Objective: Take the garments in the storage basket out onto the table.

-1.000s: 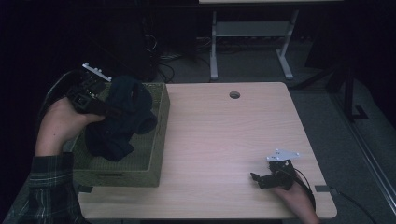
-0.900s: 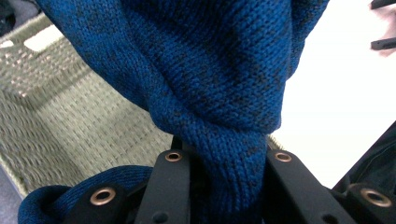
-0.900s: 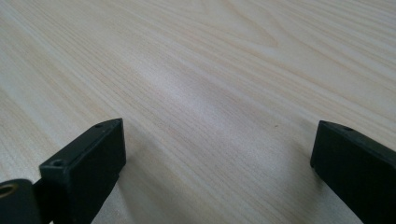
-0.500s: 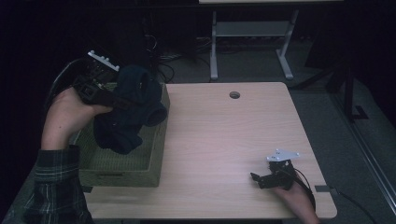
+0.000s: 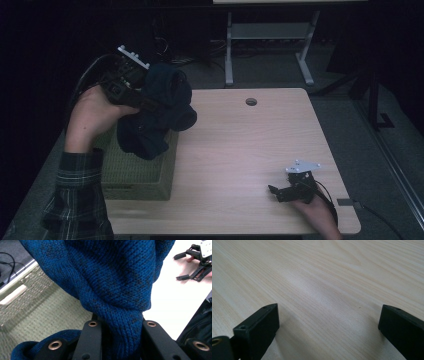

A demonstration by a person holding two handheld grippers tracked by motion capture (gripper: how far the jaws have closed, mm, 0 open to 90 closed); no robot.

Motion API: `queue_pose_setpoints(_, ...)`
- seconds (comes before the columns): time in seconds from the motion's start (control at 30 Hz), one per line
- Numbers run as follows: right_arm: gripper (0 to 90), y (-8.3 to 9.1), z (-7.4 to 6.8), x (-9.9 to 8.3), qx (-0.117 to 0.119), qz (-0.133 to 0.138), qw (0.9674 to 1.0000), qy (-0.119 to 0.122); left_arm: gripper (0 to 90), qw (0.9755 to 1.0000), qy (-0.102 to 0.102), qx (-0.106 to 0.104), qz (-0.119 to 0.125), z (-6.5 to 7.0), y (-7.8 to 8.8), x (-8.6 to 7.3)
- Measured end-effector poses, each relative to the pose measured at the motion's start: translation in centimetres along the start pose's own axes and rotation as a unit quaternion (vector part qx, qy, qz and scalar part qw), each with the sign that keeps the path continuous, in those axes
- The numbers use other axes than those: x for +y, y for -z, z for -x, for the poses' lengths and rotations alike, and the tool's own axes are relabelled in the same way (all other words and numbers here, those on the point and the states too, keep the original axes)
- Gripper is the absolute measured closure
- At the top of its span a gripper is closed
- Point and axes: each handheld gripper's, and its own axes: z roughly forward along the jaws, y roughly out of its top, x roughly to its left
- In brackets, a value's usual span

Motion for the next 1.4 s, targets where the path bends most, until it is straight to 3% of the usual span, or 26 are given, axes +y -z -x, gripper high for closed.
queue_pose_setpoints(0.97,2.9,0.0,0.0,0.0,-0.001,0.000,1.0000,0.000,78.8,0.9976,-0.063,-0.028,-0.006,5.6,-3.9,7.3)
queue_pose_setpoints(1.2,2.9,0.0,0.0,0.0,0.000,0.000,1.0000,0.000,78.7,0.9962,-0.079,-0.033,-0.015,7.0,-5.5,8.3)
queue_pose_setpoints(1.4,2.9,0.0,0.0,0.0,0.000,0.001,1.0000,0.000,78.7,0.9949,-0.085,-0.050,-0.019,7.7,-7.6,8.4)
